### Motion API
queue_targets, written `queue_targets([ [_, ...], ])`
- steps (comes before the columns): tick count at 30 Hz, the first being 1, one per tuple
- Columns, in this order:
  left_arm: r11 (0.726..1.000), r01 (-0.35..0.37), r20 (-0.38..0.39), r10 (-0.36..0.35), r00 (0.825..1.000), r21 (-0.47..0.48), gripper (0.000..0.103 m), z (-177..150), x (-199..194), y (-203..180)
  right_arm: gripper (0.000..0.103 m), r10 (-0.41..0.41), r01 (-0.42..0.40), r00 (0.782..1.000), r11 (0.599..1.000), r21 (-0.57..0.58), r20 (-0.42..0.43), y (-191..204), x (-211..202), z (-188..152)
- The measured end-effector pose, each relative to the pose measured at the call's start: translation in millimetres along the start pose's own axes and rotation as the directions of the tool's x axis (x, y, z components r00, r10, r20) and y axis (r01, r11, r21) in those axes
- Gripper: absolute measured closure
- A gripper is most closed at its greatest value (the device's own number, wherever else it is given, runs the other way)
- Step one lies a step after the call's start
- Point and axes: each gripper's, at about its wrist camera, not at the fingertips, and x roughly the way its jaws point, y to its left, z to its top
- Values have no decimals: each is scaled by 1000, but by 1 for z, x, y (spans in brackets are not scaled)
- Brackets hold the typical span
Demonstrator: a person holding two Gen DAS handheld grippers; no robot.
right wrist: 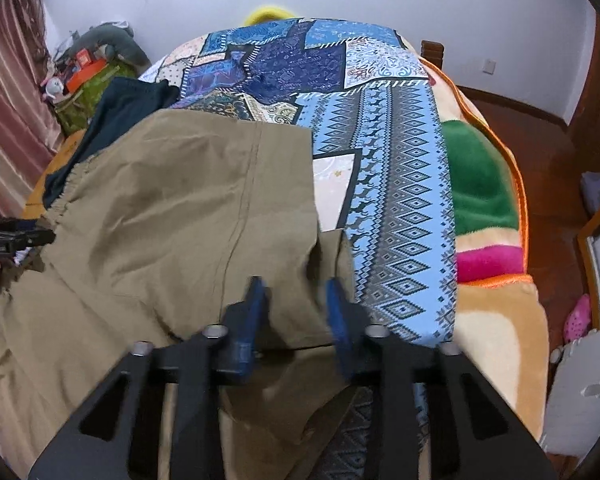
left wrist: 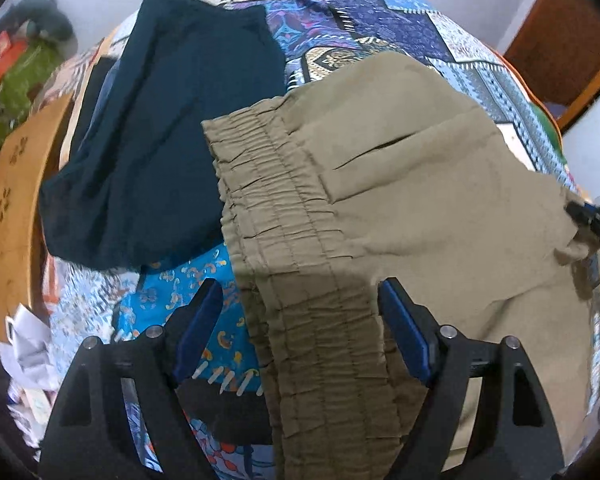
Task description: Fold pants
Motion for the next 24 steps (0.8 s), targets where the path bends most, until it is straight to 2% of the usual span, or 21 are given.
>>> queue_targets([
  [1,1000,-11,4,11,1000,12,22,0,0,-2,91,16,-16,1000,1000,-2,-4,0,0,0],
  [3,999,-36,14,35,999,34,22,0,0,-5,92,-17,17,1000,999,-39,9,7,-2,-2],
  [5,996,-72,34,70,997,49,29,-1,-1,-7,93,-55,57,998,994,-89,24,15,-3,-4],
  [7,994,-100,52,97,994,55,30,-2,-3,-8,94,-83,86,996,990,-113,39,18,-5,-4],
  [11,988,-147,76,143,987,48,30,-4,-4,-6,94,-111,118,991,987,-107,69,14,-10,-4],
  [16,989,-150,80,148,986,17,29,-6,-2,-1,95,-137,143,989,983,-115,61,17,-7,-5],
  [24,997,-72,82,73,994,-25,30,-7,-16,7,90,-176,182,982,977,-113,61,23,-15,-1],
])
